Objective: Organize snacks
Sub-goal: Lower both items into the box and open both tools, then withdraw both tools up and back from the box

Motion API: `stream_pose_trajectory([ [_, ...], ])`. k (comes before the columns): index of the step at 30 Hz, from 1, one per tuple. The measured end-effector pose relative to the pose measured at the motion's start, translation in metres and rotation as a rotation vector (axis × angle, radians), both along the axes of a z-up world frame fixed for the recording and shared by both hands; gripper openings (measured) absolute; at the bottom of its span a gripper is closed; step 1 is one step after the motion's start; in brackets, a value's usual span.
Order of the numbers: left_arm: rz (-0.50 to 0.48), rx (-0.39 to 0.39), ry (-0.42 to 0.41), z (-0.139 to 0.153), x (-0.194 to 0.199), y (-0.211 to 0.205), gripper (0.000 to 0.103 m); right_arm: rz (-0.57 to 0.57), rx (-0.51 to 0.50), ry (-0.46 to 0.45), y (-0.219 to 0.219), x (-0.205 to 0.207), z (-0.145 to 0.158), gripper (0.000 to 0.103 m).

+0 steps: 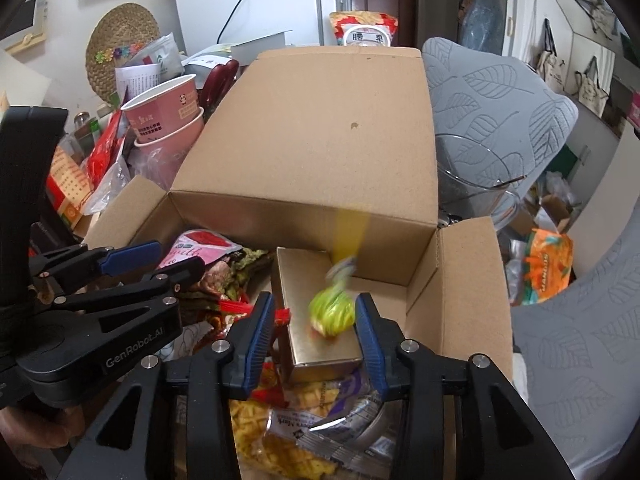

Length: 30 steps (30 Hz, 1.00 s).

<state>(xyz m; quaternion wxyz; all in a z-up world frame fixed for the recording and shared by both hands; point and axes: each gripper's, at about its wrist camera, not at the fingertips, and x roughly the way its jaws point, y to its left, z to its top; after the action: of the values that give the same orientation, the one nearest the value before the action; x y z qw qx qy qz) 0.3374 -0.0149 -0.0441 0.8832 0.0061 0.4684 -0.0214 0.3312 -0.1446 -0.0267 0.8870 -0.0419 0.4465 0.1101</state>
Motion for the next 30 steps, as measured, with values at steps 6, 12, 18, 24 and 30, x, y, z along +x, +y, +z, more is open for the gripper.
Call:
stream_pose_trajectory([
  [6, -0.017, 0.004, -0.016, 0.000, -0.007, -0.012, 0.062, -0.016, -0.022, -0.012, -0.004, -0.008, 0.008, 0.042],
  [12, 0.005, 0.014, -0.031, 0.010, -0.013, -0.008, 0.062, -0.027, -0.025, -0.041, -0.010, -0.017, 0.019, 0.042],
  [18, 0.017, 0.011, -0.069, 0.032, -0.025, -0.006, 0.062, -0.025, -0.009, -0.074, -0.011, -0.028, 0.033, 0.042],
  [24, 0.016, 0.022, -0.123, 0.060, -0.042, -0.007, 0.062, -0.019, 0.001, -0.134, -0.009, -0.043, 0.057, 0.042],
  [30, 0.015, 0.010, -0.164, 0.088, -0.057, -0.006, 0.062, -0.027, 0.017, -0.194, -0.013, -0.061, 0.085, 0.042],
])
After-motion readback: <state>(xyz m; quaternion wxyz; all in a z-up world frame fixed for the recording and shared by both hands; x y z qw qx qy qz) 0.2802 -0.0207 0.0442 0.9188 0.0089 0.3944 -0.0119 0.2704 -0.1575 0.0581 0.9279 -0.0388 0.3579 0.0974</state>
